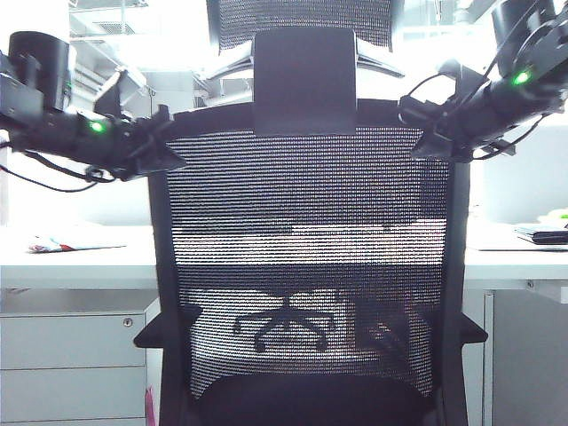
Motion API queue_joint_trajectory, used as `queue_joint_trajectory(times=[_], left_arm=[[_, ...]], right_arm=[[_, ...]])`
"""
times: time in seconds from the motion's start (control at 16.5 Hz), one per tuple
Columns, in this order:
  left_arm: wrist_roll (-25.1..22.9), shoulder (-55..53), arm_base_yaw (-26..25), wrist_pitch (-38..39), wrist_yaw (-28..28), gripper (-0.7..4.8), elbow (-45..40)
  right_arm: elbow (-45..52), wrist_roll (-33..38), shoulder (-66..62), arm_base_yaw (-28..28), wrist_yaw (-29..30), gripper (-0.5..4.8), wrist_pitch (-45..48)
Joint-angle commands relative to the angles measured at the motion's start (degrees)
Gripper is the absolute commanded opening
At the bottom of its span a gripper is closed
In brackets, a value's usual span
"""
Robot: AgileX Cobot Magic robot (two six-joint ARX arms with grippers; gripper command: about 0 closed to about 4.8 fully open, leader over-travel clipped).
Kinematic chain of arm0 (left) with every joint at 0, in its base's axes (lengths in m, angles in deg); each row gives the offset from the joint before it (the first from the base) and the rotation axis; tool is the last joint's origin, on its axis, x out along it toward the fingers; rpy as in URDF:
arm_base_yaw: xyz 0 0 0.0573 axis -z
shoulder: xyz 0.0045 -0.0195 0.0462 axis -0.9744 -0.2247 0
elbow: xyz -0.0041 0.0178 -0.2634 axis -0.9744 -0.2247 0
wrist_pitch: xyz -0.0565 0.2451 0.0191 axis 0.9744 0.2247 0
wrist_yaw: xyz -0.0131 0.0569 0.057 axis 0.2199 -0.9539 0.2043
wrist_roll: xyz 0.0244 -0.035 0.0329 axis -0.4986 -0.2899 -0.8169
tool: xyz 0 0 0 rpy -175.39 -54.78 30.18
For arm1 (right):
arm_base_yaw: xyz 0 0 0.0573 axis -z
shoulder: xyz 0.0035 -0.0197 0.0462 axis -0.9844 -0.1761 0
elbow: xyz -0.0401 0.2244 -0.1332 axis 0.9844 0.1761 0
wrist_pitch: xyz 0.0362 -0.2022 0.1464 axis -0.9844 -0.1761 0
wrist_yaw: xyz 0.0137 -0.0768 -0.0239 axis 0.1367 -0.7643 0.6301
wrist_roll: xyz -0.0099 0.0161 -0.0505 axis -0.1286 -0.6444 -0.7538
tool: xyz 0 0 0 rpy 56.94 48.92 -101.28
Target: Push the black chair under the table.
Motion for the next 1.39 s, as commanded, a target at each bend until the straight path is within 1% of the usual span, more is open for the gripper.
queue_joint_trajectory(times=[0.06,0.24,0.3,0.55,0.73,0.79,0.85,0.91,0.97,1.03,1.15,1.21,1.27,1.33,1.39], left_arm=[[0.0,-3.3,-0.8,-1.0,-3.4,-0.06,4.6],[-0.4,-3.7,-0.8,-0.8,-4.3,-0.06,5.6],[-1.4,-3.8,-0.8,-0.8,-4.5,-0.06,5.6],[-1.5,-3.7,-0.8,-0.9,-4.6,-0.06,6.4],[0.5,-3.7,-0.8,-0.6,-1.0,-0.06,7.0],[1.3,-3.5,-0.8,0.2,2.8,-0.05,6.9],[1.5,-2.4,-0.7,1.0,2.0,-0.06,5.7],[1.4,-0.4,-0.6,0.8,2.1,-0.06,3.2],[1.3,1.2,-0.6,0.8,2.9,-0.06,1.1],[1.3,5.3,-0.6,0.8,2.8,-0.05,-3.5],[1.3,10.7,-0.6,1.1,2.7,-0.05,-8.5],[1.5,16.3,-0.3,1.3,2.6,-0.06,-12.8],[1.8,19.6,-0.3,2.3,2.6,-0.05,-14.9],[2.2,23.5,-0.3,5.2,2.6,-0.06,-16.9],[1.2,32.1,-0.3,11.3,2.1,-0.06,-20.7]], right_arm=[[-5.2,-0.7,-3.4,0.9,-2.8,-0.05,2.3],[-8.7,-0.7,-6.3,1.3,-2.9,-0.05,1.7],[-9.6,-0.7,-6.8,1.8,-2.9,-0.05,1.3],[-10.0,-0.7,-7.6,3.0,-2.8,-0.05,1.2],[-10.0,-0.5,-7.3,3.6,1.9,-0.05,-0.4],[-9.7,-0.5,-6.5,3.5,4.0,-0.05,-2.5],[-9.7,-0.6,-5.4,3.1,4.9,-0.05,-4.4],[-9.7,-0.7,-3.9,3.1,7.8,-0.05,-6.6],[-9.7,-0.7,-2.9,3.1,8.4,-0.05,-8.3],[-8.0,-0.7,0.0,2.9,8.8,-0.05,-9.7],[-3.0,-0.7,4.7,2.4,8.7,-0.05,-9.5],[2.2,-0.3,9.5,1.9,8.7,-0.05,-9.5],[5.9,0.0,13.1,1.9,8.7,-0.05,-9.7],[8.9,0.5,16.3,1.8,8.7,-0.05,-9.7],[15.4,2.2,24.2,1.9,8.7,-0.05,-9.7]])
